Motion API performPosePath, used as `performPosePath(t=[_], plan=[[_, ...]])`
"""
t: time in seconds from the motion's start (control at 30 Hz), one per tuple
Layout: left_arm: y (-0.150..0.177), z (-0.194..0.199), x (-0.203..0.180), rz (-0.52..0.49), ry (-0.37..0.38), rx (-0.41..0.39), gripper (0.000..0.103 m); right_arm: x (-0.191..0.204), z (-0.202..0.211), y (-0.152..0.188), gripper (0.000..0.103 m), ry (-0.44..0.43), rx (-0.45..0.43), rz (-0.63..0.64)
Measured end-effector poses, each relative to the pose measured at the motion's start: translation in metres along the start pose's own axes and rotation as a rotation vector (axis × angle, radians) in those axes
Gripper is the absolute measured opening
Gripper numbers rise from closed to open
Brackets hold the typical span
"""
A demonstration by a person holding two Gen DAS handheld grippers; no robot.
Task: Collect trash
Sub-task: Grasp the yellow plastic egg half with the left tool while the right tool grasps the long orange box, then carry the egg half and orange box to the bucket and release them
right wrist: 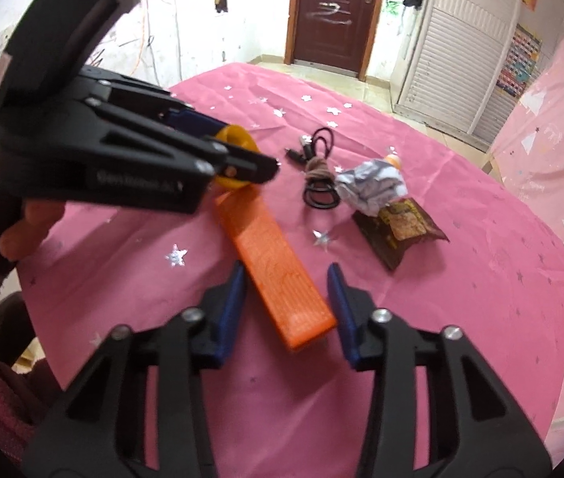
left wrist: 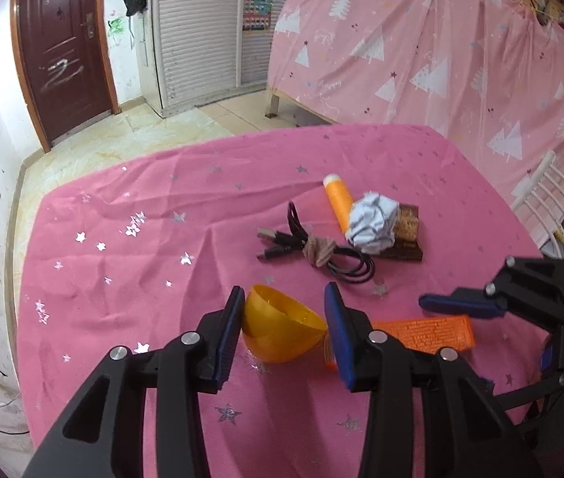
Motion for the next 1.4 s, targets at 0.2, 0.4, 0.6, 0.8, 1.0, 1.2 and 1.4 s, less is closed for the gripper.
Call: performPosePath(t=[0.2, 0.4, 0.6, 0.8, 1.0, 1.2, 1.4], plan=[[-0.007, 0.010, 0.008, 0.008, -0.010, -0.026, 0.035, -0.023, 0.011, 0.011, 0.021, 0.036, -0.012, -0.066], [-0.003, 0.019, 0.017, 0.046, -0.030, -0.016, 0.035, -0.057, 0.052, 0.016, 0.021, 0.096, -0.105, -0.163], [-0.010, 0.034, -0.002, 0.017, -0.026, -0.038, 0.035, -0.112, 0.094, 0.036, 0.021, 0.178, -0.183, -0.293], [-0.023, 0.048, -0.050, -0.036, 0.023, -0.071, 0.035, -0.163, 0.121, 0.068, 0.021, 0.258, -0.219, -0.395], [-0.037, 0.047, -0.116, -0.113, 0.066, -0.069, 0.035, -0.210, 0.135, 0.110, 0.021, 0.312, -0.232, -0.501], [-0.051, 0.031, -0.182, -0.160, 0.113, -0.049, 0.035, -0.245, 0.138, 0.150, 0.021, 0.358, -0.223, -0.582], [-0.060, 0.003, -0.245, -0.151, 0.190, 0.011, 0.035, -0.277, 0.138, 0.195, 0.021, 0.400, -0.197, -0.667]])
Point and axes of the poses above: each gripper's, at about its wrist camera, not at the fingertips, and z roughly against the way its jaws point, x to its left, y to its underside, the point moved 9 cm from there along -z, roughly the way its jaws point, and after that the axes turned 5 degrees about z, right-handed, at the moved point
